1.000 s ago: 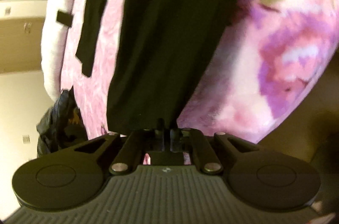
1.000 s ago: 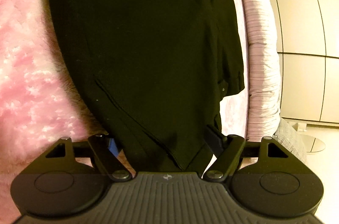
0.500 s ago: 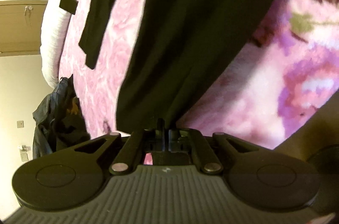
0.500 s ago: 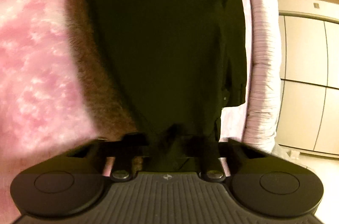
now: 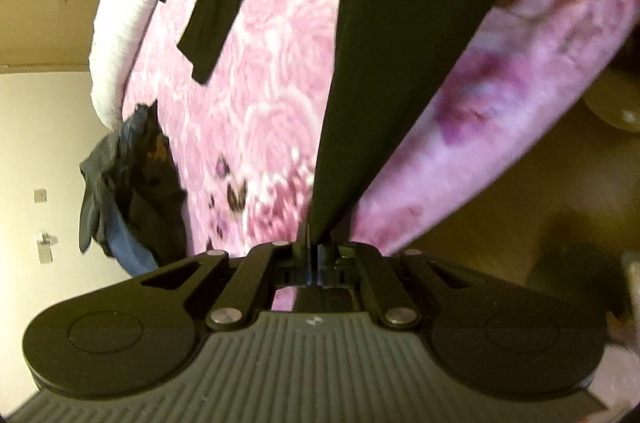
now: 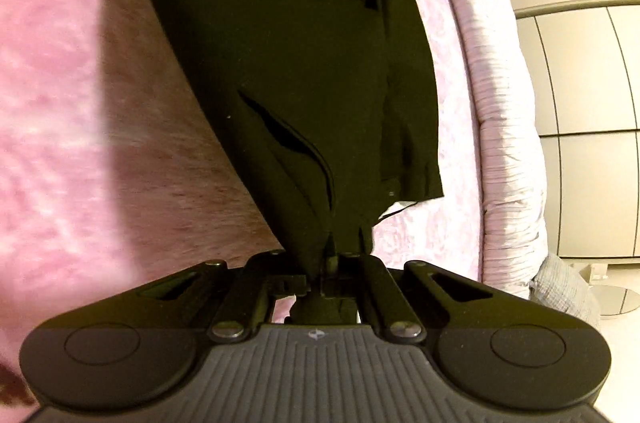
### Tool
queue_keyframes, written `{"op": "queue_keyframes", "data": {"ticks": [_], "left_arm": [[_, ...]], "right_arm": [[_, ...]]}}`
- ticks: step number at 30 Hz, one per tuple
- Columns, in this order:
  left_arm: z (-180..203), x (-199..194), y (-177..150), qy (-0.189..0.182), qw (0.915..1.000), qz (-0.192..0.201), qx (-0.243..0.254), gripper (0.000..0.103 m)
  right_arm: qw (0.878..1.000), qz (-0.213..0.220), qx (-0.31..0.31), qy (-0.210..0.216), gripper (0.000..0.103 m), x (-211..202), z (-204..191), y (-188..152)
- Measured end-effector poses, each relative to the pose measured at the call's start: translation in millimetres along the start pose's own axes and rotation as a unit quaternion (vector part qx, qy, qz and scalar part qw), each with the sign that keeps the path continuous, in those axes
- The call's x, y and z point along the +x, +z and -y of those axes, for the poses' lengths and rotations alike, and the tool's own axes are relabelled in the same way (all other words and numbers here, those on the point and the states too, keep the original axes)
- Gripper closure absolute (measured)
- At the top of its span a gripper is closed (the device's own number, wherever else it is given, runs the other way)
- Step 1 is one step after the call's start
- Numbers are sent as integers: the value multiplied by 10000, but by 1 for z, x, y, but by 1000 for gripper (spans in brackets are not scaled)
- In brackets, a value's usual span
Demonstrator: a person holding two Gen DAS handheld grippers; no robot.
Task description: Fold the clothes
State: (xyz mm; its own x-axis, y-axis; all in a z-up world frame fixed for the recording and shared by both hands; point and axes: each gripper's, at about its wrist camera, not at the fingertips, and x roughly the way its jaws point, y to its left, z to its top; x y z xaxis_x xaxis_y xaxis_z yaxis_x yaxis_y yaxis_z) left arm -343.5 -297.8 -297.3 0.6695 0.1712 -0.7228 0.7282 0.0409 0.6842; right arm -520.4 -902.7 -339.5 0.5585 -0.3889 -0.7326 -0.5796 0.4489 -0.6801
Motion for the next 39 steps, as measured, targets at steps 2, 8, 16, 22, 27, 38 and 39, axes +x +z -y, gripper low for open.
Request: {"op": "queue_keyframes", "data": {"ticks": [2,8,16,22,27,38,39], "left_arm": [[-5,-14,-7,9,10000,-55,-22,101],[-51,-36,-15,134,9999,-31,76,101],[-178,33,66,156,9979,602,164,101],[-266,128,180,-323,9921,1113,473,101],[-305,204,245,-698,9851,1285,900,101],[-331,287,318,-1074,9795,1079,1319,101],[-333,289,321,-1093,9794,1049,1334,101]], "right_arm": [[9999,-18,55,110,102,-22,-10,0],[9982,0,6,593,102,-79,-23,-5],[9910,-31,-209,1319,102,-65,45,28],[9878,-530,9,1462,102,4,122,67],[9807,-939,388,1668,102,55,152,92],[9589,-1244,1244,2226,103,145,174,99],[9561,-1244,1364,2278,103,150,177,98]]}}
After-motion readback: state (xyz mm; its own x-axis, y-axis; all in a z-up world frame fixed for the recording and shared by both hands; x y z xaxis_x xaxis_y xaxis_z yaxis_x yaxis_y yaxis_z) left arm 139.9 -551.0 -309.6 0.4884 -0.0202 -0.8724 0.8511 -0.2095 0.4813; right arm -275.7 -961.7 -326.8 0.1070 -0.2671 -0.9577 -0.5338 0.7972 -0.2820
